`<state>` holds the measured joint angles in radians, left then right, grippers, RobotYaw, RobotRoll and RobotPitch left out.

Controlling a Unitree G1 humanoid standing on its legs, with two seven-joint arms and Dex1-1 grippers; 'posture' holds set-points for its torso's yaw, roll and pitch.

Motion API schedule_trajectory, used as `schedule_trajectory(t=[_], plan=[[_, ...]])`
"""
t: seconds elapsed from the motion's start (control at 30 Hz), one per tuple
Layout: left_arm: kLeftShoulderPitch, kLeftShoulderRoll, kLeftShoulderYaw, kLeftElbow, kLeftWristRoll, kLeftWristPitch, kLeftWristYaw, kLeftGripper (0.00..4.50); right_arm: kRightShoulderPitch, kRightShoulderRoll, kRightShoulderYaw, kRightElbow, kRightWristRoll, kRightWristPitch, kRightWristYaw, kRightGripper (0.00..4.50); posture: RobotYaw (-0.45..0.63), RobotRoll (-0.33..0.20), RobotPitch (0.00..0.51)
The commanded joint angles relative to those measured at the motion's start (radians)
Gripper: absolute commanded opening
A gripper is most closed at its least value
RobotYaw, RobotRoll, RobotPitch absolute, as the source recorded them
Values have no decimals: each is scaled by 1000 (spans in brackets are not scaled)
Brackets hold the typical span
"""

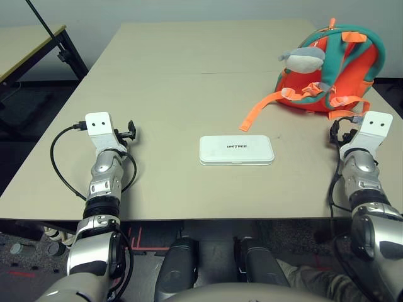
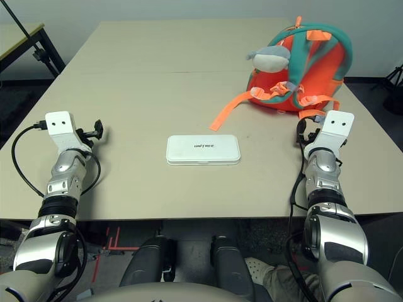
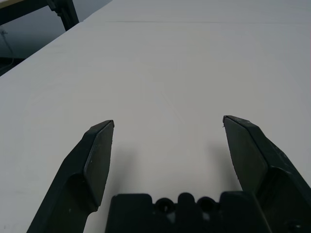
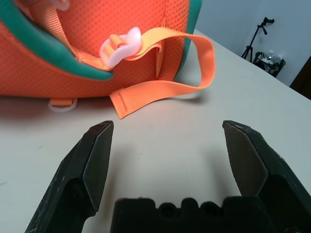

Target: Put the pencil case into the backpack and zip it.

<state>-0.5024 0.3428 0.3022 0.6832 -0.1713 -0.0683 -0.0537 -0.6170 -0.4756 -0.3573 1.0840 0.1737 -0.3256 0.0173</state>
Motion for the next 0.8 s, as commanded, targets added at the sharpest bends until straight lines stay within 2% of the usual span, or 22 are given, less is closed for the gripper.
schedule_trajectory(t=[0.03,0.2,0.27,0.4,0.53,0.6,0.7,0.8], plan=[[-11,13,1,22,11,7,8,4500,-5,6,-28,-8,31,-22,15,4471,141,0,81],[-30,6,-9,-1,-27,23,-71,4500,0,3,-24,-28,29,-26,23,4471,132,0,81],[-43,-5,-27,-35,-87,59,-213,4500,19,-2,-17,-55,26,-22,41,4471,132,0,81],[-40,-1,-72,-118,-145,145,-409,4500,63,-20,-14,-132,28,2,80,4471,114,0,71],[-69,8,-39,-185,-288,293,-572,4500,139,-21,6,-300,75,49,241,4471,98,0,58],[-70,12,-20,-218,-351,374,-610,4500,183,-25,39,-385,59,81,289,3850,82,0,57],[-62,37,-33,-270,-415,524,-670,4500,240,-33,75,-536,63,163,353,2688,56,0,70],[-55,89,-97,-308,-421,656,-749,4500,281,-45,119,-683,61,257,413,1486,58,0,73]])
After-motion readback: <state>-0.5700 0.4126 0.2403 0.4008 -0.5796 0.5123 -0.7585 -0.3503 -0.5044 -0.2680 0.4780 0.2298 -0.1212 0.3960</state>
